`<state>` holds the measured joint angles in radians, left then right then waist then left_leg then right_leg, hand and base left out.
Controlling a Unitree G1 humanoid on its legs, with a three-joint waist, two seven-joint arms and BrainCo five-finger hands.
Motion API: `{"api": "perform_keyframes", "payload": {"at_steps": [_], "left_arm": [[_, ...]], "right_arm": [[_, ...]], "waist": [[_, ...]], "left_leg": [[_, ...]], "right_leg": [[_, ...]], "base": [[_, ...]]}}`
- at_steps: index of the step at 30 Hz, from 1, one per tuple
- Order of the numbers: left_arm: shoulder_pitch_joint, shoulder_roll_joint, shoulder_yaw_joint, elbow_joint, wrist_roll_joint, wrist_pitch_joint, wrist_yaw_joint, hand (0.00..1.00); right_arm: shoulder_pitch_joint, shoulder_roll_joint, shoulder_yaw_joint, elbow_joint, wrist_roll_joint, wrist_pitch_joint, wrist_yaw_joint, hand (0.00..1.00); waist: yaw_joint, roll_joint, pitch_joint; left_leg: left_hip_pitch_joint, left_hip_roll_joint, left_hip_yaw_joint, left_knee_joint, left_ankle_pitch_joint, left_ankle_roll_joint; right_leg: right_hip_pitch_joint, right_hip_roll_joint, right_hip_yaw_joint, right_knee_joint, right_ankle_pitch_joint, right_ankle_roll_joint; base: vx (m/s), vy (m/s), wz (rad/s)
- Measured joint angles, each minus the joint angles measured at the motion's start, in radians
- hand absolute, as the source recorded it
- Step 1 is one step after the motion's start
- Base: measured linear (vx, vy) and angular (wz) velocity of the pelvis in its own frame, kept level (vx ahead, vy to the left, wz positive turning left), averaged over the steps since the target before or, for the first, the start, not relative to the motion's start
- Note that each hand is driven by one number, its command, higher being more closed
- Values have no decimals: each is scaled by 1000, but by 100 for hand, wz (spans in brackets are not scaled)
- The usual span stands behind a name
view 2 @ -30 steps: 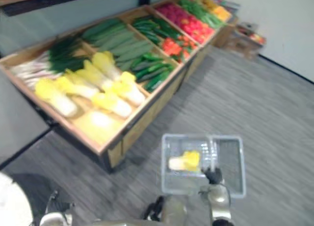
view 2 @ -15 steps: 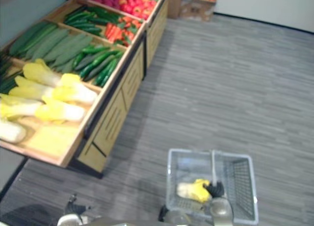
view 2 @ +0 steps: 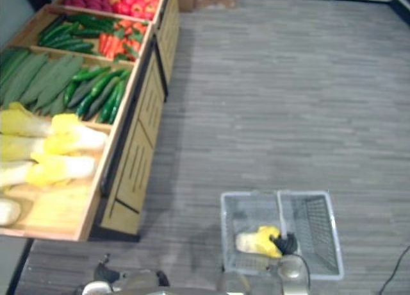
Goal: Pick vegetable in the basket
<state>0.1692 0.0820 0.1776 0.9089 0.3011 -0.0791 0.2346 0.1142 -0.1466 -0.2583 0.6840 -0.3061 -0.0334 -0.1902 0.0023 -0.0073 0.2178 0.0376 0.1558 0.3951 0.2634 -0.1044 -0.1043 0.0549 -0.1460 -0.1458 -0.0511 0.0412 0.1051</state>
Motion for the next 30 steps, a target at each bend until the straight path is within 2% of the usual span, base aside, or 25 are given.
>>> {"api": "perform_keyframes", "payload": {"at_steps": [4,7,8,9,10,11,13,14,16,18,20,22,23,24,25,26,27,28,29,30], "left_arm": [[0,5,-17,2,28,-5,1,0],[0,2,-26,6,28,-6,1,0],[0,3,-36,7,28,-5,0,0],[-6,18,-43,6,28,-6,-2,0],[-8,31,-47,9,28,-5,-2,0],[-2,49,-55,10,28,-5,-1,0],[12,73,-54,10,26,-2,-1,0],[13,77,-54,9,25,-1,-1,0],[14,87,-51,9,16,2,0,0],[3,87,-42,9,14,3,0,0],[1,84,-31,9,13,3,0,0],[-7,84,-16,10,8,4,1,0],[-19,71,-5,26,-7,7,4,0],[-22,62,-8,28,-11,3,3,0],[-29,51,-8,28,-12,2,3,0],[-30,44,-8,27,-12,2,3,0],[-31,33,-9,28,-14,1,3,0],[-31,24,-9,27,-15,1,4,0],[-31,20,-9,28,-18,1,4,0],[-31,14,-8,27,-24,2,6,0]], "right_arm": [[-10,-1,28,0,-1,-2,0,100],[-32,-2,29,0,-2,-2,0,100],[-44,-3,29,0,-2,-2,0,100],[-49,6,29,2,-1,-1,1,100],[-48,10,30,1,-1,-2,2,100],[-52,15,29,-4,0,-6,1,100],[-51,18,26,-9,1,-23,0,100],[-51,18,27,-9,1,-23,-1,100],[-56,15,28,-9,-1,-22,-1,100],[-63,12,22,-6,-1,-19,0,100],[-74,12,5,-6,-1,-11,0,100],[-83,12,-12,-6,-1,0,-1,100],[-86,-1,-22,-3,-2,8,-2,100],[-96,-2,-25,-4,-3,10,-2,100],[-108,-1,-29,-9,-5,11,-2,100],[-111,-1,-30,-9,-6,12,-1,100],[-110,-1,-36,-12,-8,11,-1,100],[-106,-2,-40,-13,-9,11,-1,100],[-103,-3,-42,-15,-9,10,0,100],[-93,-3,-41,-20,-9,11,1,100]], "waist": [[3,-1,0],[7,4,-1],[11,8,-3],[14,-7,3],[16,-17,7],[17,-36,18],[13,-57,24],[12,-60,21],[14,-65,16],[13,-56,21],[5,-46,28],[1,-39,32],[4,-3,32],[2,13,25],[-2,19,27],[-4,22,25],[-6,29,21],[-19,30,18],[-24,32,15],[-26,34,14]], "left_leg": [[-3,3,-22,0,-17,19],[1,12,-54,-7,-76,24],[14,11,-53,-30,-127,29],[27,-5,-48,-48,-149,30],[36,-12,-42,-50,-152,32],[56,-25,-33,-53,-159,37],[97,-44,-30,-64,-164,53],[109,-44,-31,-73,-163,55],[124,-33,-50,-105,-146,41],[127,-16,-63,-118,-140,31],[143,6,-84,-135,-132,14],[177,25,-104,-170,-127,-24],[213,73,-120,-194,-128,-70],[206,88,-126,-193,-111,-91],[212,101,-139,-193,-79,-111],[216,108,-151,-190,-64,-121],[218,119,-173,-178,-34,-131],[189,134,-199,-115,-18,-137],[157,144,-220,-65,-10,-135],[89,161,-248,59,23,-127]], "right_leg": [[-15,11,26,0,9,0],[-64,25,59,55,-6,2],[-126,29,79,161,-49,13],[-187,13,95,296,-93,24],[-221,3,84,370,-97,21],[-278,-27,47,499,-96,21],[-312,-93,-24,619,-91,29],[-312,-103,-44,625,-93,27],[-312,-127,-156,577,-125,-10],[-317,-124,-170,468,-117,-4],[-318,-117,-157,343,-96,20],[-319,-114,-123,222,-47,30],[-314,-79,-141,261,51,-22],[-332,-74,-148,310,19,-37],[-361,-77,-149,395,-44,-50],[-374,-79,-150,445,-83,-58],[-383,-84,-162,518,-151,-64],[-379,-94,-183,560,-206,-70],[-371,-95,-195,571,-228,-68],[-350,-93,-218,576,-259,-72]], "base": [[-25,84,-16],[-64,103,-39],[-113,134,-49],[-143,141,-45],[-124,91,-29],[-80,56,-14],[1,55,-2],[113,27,9],[160,-25,26],[196,-116,32],[271,-211,32],[360,-327,28],[454,-402,25],[451,-408,20],[273,-263,7],[338,-362,10],[386,-421,31],[378,-415,43],[287,-349,57],[227,-285,53]]}}
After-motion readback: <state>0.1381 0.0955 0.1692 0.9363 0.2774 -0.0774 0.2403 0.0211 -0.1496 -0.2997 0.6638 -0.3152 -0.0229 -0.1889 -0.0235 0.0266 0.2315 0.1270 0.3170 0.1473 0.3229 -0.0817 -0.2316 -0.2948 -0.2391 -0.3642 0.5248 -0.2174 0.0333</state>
